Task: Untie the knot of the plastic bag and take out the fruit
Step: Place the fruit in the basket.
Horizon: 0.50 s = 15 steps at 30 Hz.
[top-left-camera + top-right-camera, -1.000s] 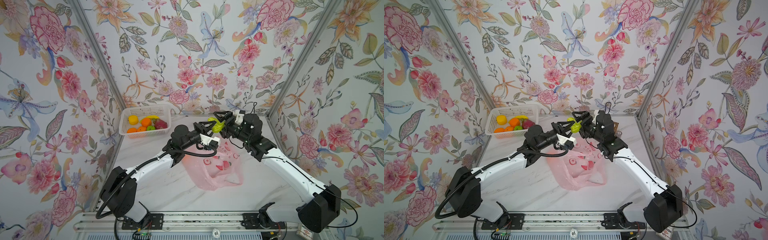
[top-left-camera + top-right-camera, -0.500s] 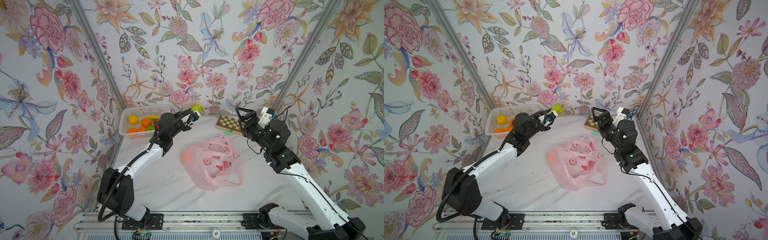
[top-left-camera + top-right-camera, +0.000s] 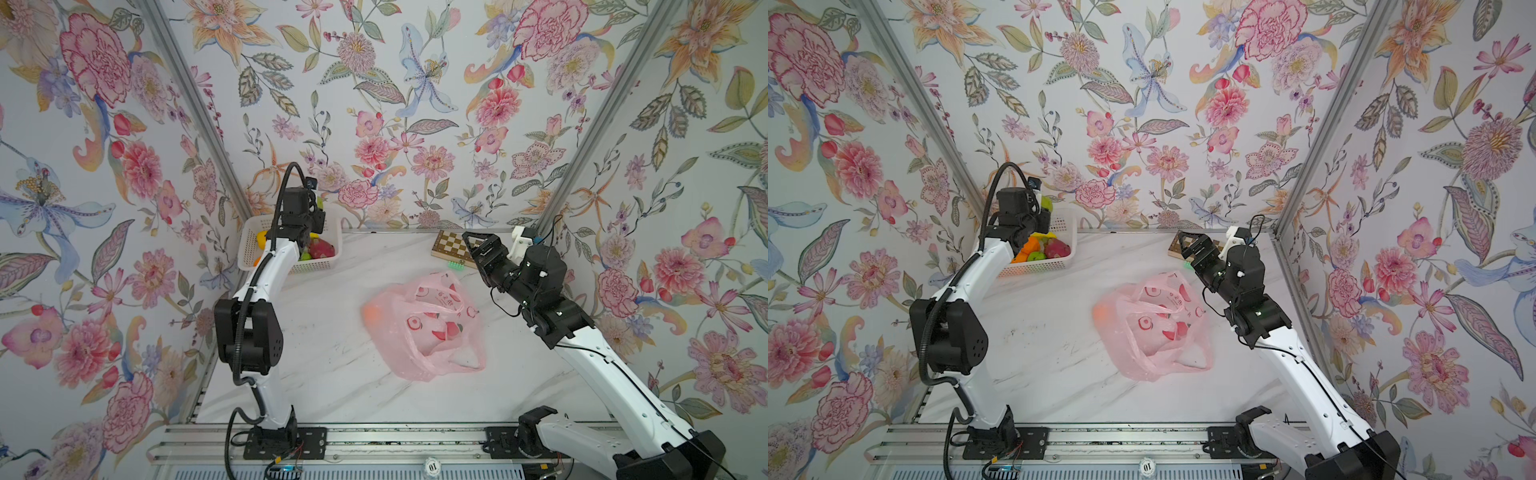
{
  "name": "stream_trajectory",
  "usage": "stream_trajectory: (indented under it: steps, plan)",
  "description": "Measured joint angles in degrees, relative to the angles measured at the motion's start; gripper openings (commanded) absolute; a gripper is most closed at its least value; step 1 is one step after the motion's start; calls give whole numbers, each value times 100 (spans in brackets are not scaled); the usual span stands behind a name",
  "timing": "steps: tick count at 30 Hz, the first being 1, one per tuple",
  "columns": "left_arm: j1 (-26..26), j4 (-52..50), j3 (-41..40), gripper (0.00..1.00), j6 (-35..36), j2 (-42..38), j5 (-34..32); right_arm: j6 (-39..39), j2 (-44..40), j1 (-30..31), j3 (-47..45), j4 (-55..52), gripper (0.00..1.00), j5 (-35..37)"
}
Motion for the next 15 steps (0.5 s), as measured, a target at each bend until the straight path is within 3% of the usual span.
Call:
stream_trajectory:
  steps: [8, 15]
  plan:
    - [1019, -1049, 1488, 30, -741, 1311, -39, -96, -4, -7, -28, -105, 99, -26]
    - [1453, -1718, 2750, 38, -935, 2581, 74, -142, -15, -79, -98, -173, 99, -26]
